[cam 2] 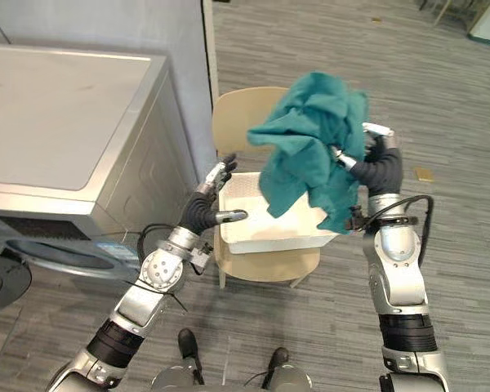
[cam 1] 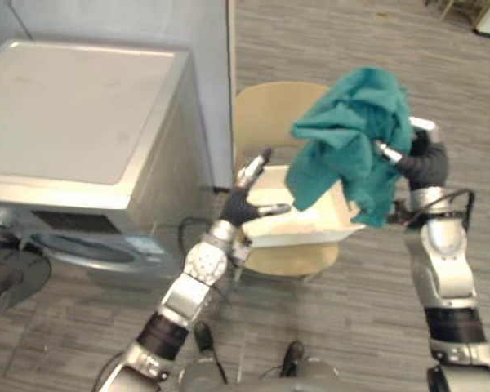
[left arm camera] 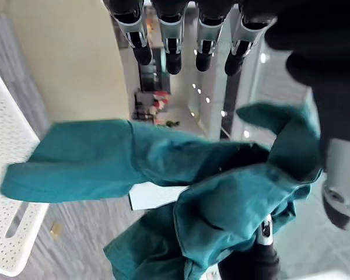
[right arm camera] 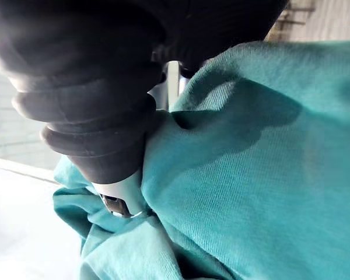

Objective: Pick up the laundry basket with both hands and put the clothes into the washing machine.

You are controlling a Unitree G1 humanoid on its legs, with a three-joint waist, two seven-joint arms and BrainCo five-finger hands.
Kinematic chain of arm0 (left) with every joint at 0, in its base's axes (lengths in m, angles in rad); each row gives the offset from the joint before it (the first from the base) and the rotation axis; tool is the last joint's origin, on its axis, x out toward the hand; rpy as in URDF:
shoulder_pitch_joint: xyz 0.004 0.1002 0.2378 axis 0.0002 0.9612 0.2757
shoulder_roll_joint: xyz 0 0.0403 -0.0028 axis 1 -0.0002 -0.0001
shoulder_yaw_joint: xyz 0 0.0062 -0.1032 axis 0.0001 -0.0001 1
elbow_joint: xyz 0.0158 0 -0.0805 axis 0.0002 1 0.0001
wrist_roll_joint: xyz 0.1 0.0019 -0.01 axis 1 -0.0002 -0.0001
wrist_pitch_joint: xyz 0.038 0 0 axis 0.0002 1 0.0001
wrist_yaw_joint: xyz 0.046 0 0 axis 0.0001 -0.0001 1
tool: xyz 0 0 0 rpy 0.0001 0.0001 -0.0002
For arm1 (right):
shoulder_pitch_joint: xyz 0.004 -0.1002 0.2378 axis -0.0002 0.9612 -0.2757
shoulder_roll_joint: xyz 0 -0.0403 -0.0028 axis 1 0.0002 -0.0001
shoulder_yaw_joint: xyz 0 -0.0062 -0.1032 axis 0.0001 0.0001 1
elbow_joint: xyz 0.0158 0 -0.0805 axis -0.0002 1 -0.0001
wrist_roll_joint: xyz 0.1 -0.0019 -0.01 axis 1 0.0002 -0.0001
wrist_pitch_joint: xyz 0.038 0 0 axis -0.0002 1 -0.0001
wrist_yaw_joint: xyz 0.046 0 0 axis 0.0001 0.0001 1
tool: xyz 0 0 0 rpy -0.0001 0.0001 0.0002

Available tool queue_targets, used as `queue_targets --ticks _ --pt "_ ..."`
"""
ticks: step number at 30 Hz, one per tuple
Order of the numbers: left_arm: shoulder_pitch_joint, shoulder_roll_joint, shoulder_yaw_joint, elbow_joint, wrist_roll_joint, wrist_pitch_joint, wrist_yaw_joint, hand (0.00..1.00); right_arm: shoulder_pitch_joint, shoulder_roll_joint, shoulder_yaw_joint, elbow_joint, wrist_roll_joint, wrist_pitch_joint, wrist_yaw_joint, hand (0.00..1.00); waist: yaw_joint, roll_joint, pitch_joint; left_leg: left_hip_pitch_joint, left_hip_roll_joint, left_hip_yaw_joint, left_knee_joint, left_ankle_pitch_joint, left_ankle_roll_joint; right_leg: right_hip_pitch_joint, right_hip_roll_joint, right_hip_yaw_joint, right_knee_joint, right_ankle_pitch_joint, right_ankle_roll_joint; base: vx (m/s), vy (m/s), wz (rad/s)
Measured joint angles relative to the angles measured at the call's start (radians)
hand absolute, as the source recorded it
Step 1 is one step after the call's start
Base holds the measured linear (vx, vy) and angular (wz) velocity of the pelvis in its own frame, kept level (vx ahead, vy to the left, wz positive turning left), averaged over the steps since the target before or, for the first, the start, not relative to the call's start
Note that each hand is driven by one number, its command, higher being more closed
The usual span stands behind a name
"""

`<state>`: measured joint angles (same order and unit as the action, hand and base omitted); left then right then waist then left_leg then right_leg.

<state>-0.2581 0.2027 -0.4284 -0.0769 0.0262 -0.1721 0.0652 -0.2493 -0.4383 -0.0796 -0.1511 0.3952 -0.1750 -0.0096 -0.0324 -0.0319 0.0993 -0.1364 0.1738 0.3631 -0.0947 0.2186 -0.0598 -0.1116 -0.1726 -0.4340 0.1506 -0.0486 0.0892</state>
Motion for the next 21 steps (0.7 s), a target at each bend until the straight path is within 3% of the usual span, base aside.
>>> queue_targets --ticks 7,14,21 --pt "-0.056 0.020 -0.111 0.044 0.103 0.000 -0.037 0.00 0.024 0.001 0.117 0.000 0.155 0.020 0.083 1.00 -0.009 0.011 -0.023 0.012 0.003 0.009 -0.008 -0.016 -0.012 0.014 0.016 0.033 -0.063 0.048 0.002 -0.02 0.023 -0.15" --pt "-0.067 0.047 -0.145 0.055 0.102 0.002 -0.042 0.00 0.076 0.004 0.204 -0.024 0.266 0.040 0.121 1.00 -0.005 0.014 -0.035 0.005 -0.002 0.000 -0.009 -0.019 -0.016 0.022 0.017 0.032 -0.095 0.064 0.012 -0.01 0.008 0.02" --pt "-0.066 0.032 -0.158 0.087 0.072 0.026 -0.040 0.00 0.131 0.073 0.285 -0.037 0.319 0.056 0.122 1.00 -0.003 0.029 -0.067 0.000 -0.004 -0.005 -0.008 -0.015 -0.012 0.022 0.018 0.028 -0.104 0.069 0.014 0.04 -0.011 0.01"
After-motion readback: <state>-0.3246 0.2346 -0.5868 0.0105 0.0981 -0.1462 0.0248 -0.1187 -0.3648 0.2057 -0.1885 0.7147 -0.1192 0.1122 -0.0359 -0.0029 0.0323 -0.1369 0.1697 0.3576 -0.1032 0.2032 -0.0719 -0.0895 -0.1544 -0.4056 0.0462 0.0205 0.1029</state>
